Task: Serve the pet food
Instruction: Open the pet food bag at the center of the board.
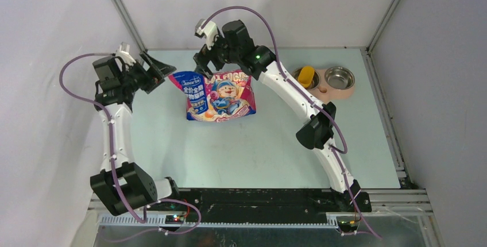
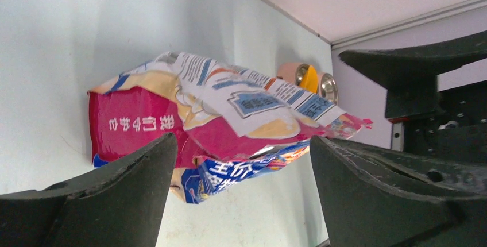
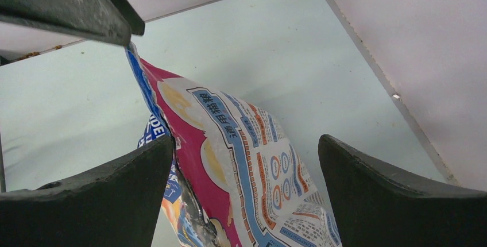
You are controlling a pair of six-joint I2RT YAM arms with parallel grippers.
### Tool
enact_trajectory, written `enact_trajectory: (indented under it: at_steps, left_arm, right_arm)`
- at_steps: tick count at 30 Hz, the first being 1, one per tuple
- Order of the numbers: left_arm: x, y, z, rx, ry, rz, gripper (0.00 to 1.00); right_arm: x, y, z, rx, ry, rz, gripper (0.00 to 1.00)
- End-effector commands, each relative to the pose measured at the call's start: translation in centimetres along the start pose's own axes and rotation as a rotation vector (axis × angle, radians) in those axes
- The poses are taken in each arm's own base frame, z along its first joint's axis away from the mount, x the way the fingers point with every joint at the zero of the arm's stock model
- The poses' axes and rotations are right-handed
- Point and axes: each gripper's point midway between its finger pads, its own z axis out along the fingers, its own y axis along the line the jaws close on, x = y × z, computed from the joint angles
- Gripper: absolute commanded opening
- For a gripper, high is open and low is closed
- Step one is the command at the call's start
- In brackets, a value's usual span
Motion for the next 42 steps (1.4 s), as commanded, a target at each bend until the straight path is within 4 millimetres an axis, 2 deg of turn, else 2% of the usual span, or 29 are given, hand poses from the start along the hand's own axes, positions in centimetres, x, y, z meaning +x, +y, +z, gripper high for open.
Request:
enact_trajectory:
  at_steps: [1, 5, 9, 13, 26, 42]
  left_arm:
    - [-3.3, -2.7, -0.6, 0.073, -0.081, 0.062, 0.92]
    - [-3.3, -1.4, 0.4, 0.051, -0.069, 0.038, 0.91]
    - [-2.3, 0.5, 1.5, 0.017, -0.035, 0.016, 0.91]
    - [-1.5, 1.6, 1.9, -0.005, -0.010, 0.004, 0.91]
    - [-0.5, 0.1, 0.4, 0.024, 0.003, 0.023, 0.91]
    - [1.0, 0.4, -0.2, 0.013, 0.038, 0.040, 0.91]
  right_arm:
    - [-3.8, -0.7, -2.1, 0.029, -0.086, -0.037, 0.99]
    - [-3.8, -0.8, -2.1, 0.028, -0.085, -0.034, 0.99]
    - [-3.6, -0.8, -2.0, 0.025, -0.083, -0.032, 1.00]
    - [-3.6, -0.8, -1.9, 0.024, -0.081, -0.031, 1.00]
    - [-3.0, -0.9, -1.5, 0.025, -0.072, -0.033, 0.99]
    - [-3.0, -0.9, -1.6, 0.026, -0.069, -0.036, 1.00]
